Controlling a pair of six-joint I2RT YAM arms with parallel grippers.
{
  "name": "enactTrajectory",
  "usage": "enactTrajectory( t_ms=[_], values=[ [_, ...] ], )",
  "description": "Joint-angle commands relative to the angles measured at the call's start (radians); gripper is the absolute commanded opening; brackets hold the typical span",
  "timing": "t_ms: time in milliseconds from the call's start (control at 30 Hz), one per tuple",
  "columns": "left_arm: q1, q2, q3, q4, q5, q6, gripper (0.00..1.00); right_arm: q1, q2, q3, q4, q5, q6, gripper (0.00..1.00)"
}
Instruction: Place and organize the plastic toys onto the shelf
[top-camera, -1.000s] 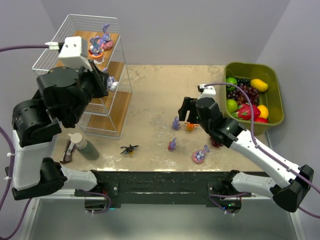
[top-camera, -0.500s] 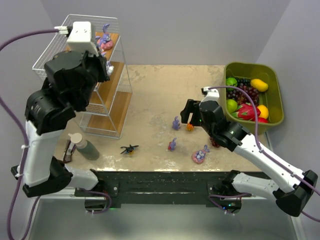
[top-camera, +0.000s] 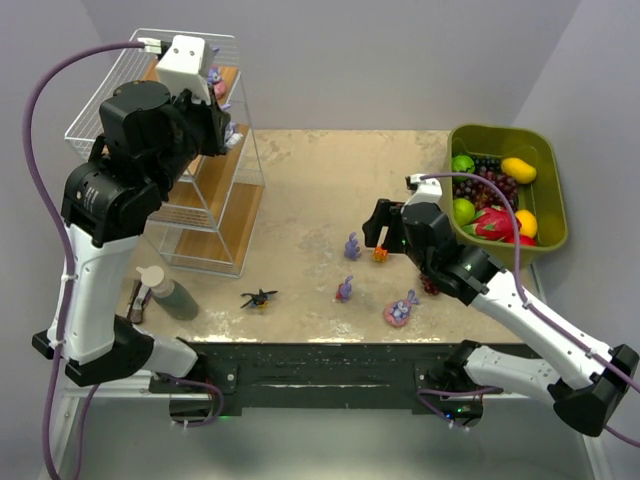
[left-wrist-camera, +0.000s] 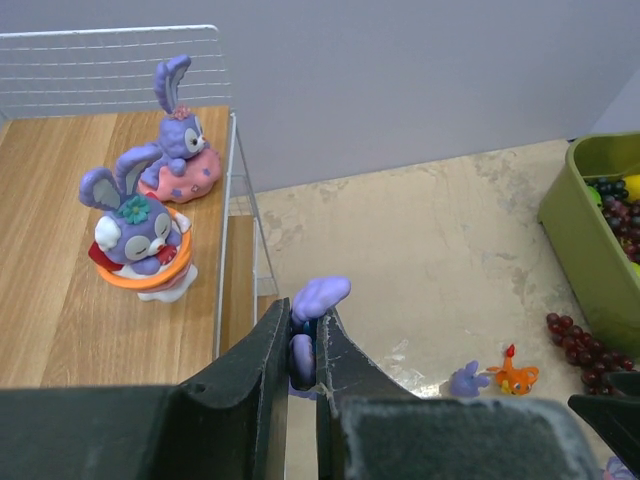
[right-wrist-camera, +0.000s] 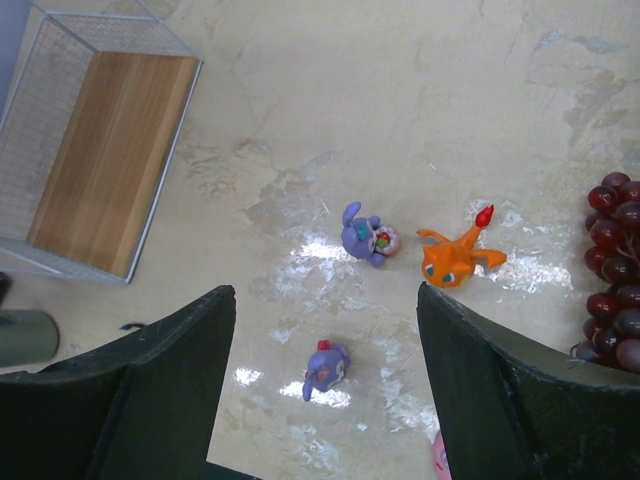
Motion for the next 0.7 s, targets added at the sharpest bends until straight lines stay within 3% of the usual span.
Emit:
enactTrajectory(
  t_ms=[0,333,667],
  values=[
    [0.056,-0.018,0.045,0.027,0.147,0.021,0.00,-0.002,0.015,0.027,-0.004,-0.004,0.000,0.76],
    [0.183,-0.020,0.052,0.002,0.190,-0.041,0.00,-0.002,0.043,0.063,-0.023,-0.021,-0.025,0.76],
    [0.229,-0.040,0.033,-0.049,0.154,-0.079,0.00,-0.003,0.079,0.076,-0.027,-0.064,-0.037,0.76]
  ],
)
